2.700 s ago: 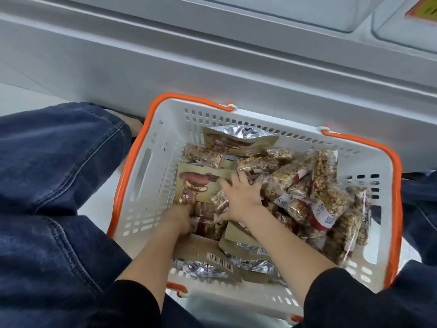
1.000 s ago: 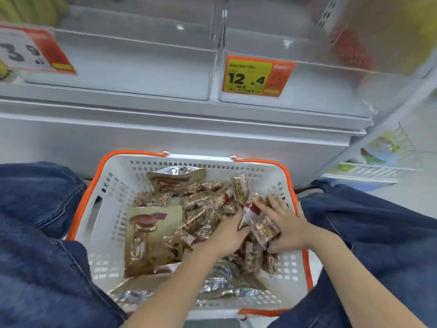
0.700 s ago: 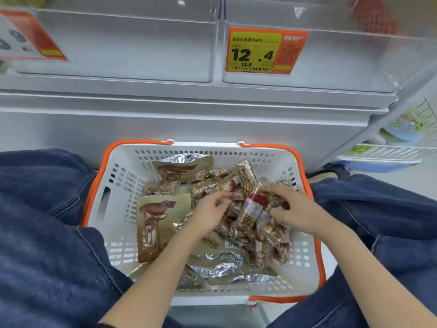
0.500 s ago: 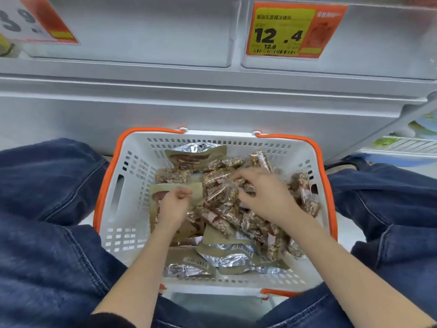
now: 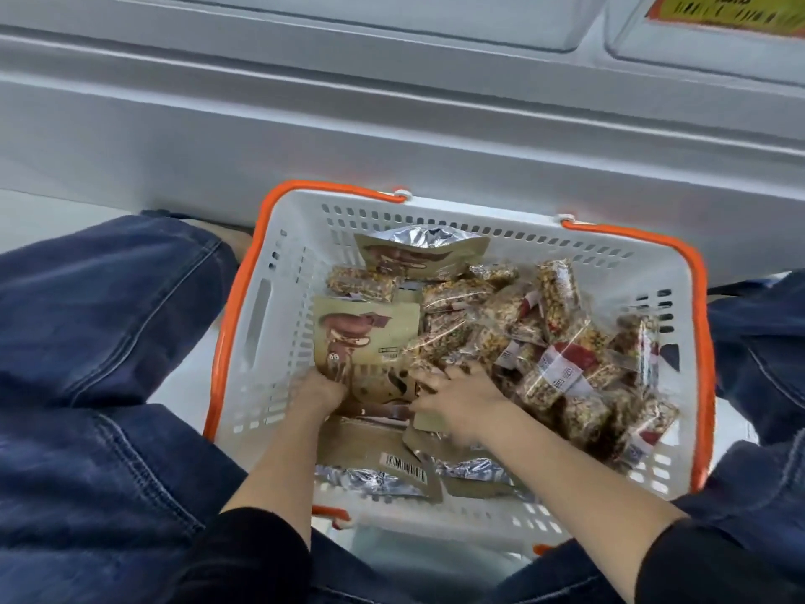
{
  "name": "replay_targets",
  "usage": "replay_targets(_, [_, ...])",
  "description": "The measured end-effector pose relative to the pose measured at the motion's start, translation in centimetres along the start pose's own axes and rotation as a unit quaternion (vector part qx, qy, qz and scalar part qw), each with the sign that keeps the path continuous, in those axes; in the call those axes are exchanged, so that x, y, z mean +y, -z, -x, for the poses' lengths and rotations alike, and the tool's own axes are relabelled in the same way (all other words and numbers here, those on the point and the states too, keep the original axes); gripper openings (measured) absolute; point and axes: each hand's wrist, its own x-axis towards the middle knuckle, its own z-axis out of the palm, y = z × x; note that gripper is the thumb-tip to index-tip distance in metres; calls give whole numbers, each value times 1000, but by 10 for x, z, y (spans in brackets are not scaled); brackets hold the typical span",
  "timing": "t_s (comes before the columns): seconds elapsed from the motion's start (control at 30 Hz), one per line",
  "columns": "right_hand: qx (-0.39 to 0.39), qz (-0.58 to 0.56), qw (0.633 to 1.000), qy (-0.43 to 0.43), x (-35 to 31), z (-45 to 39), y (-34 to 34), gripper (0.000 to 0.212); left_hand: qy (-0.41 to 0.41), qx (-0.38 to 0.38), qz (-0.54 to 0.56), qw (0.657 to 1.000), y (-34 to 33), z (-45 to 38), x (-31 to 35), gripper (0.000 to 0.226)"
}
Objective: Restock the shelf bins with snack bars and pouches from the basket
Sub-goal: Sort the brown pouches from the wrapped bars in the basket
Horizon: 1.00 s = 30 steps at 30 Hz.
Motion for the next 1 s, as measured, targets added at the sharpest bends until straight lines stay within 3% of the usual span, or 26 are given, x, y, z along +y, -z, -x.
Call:
replay_targets(0.23, [90,-111,990,19,1,14,2,42,-23,61,14,998,13,24,20,21])
replay_targets(0.33, [117,-221,967,52,7,24,9,26,-39,50,-10,998,15,24,20,19])
replay_targets(0.47, [243,-303,921,41,19,57,32,11,-64,12,-38,997,12,35,20,30])
replay_targets(0.53, [343,-303,889,-23,29,82,43,9,-73,17,-32,997,14,42,17,30])
replay_targets(0.67, [522,-275,789,-170,60,132,34,7,-76,59,70,993,17,42,14,18])
replay_targets(0.73, [480,-234,799,-277,77,141,16,15,-67,21,104,992,19,47,12,13])
replay_targets(0.83, [298,-220,843,-390,81,138,-5,34,-84,-54,65,993,18,41,4,36])
replay_targets(0.9, [297,-203,852,-379,76,134,-9,41,-92,-46,-10,995,20,38,3,41])
replay_targets(1.0, [360,-192,847,-342,63,132,3,36,-110,-43,-55,991,22,42,6,39])
